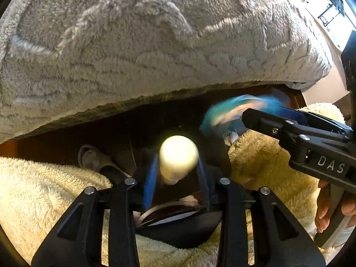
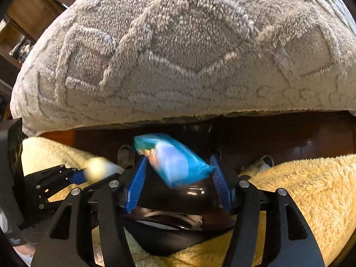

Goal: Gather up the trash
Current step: 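Carry both items down to the bin and open both tools to drop them, then grasp the white tape roll with left tool while right tool grasps the black box, then lower the tape roll and black box into the bin and open both tools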

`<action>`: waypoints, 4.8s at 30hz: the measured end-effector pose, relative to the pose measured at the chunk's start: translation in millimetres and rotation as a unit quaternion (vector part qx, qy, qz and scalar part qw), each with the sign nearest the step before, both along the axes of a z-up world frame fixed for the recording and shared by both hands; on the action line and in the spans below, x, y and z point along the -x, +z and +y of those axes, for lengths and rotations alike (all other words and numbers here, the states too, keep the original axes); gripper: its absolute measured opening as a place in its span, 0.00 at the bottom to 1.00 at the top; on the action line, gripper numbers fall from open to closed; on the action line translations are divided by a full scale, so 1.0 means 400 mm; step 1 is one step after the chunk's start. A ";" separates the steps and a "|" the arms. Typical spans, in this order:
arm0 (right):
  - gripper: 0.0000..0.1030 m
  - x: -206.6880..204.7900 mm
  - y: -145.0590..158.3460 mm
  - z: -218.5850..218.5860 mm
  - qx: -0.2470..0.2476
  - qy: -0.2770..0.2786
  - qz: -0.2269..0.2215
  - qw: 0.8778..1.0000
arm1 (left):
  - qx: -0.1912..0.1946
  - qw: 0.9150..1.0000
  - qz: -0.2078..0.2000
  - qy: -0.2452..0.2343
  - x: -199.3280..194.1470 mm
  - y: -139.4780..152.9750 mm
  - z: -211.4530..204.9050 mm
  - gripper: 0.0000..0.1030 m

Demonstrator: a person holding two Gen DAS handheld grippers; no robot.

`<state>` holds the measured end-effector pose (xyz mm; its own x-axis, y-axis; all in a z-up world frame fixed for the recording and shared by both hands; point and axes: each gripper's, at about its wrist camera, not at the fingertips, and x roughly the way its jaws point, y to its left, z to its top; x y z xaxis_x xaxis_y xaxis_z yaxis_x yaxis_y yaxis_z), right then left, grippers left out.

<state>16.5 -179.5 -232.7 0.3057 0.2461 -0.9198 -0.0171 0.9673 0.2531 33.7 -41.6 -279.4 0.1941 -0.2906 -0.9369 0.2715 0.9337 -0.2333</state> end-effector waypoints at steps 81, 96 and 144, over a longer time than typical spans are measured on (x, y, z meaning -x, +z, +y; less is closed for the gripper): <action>0.89 -0.596 0.319 -0.071 0.081 -0.135 -0.162 0.974 | 0.023 0.972 -0.232 0.003 -0.391 0.363 -0.040 0.30; 0.75 -0.578 0.311 -0.098 0.094 -0.120 -0.170 0.974 | 0.017 0.972 -0.234 0.005 -0.379 0.363 -0.037 0.30; 0.76 0.018 0.009 0.014 -0.017 -0.001 0.017 1.000 | -0.016 0.999 -0.033 -0.009 0.053 0.021 0.030 0.30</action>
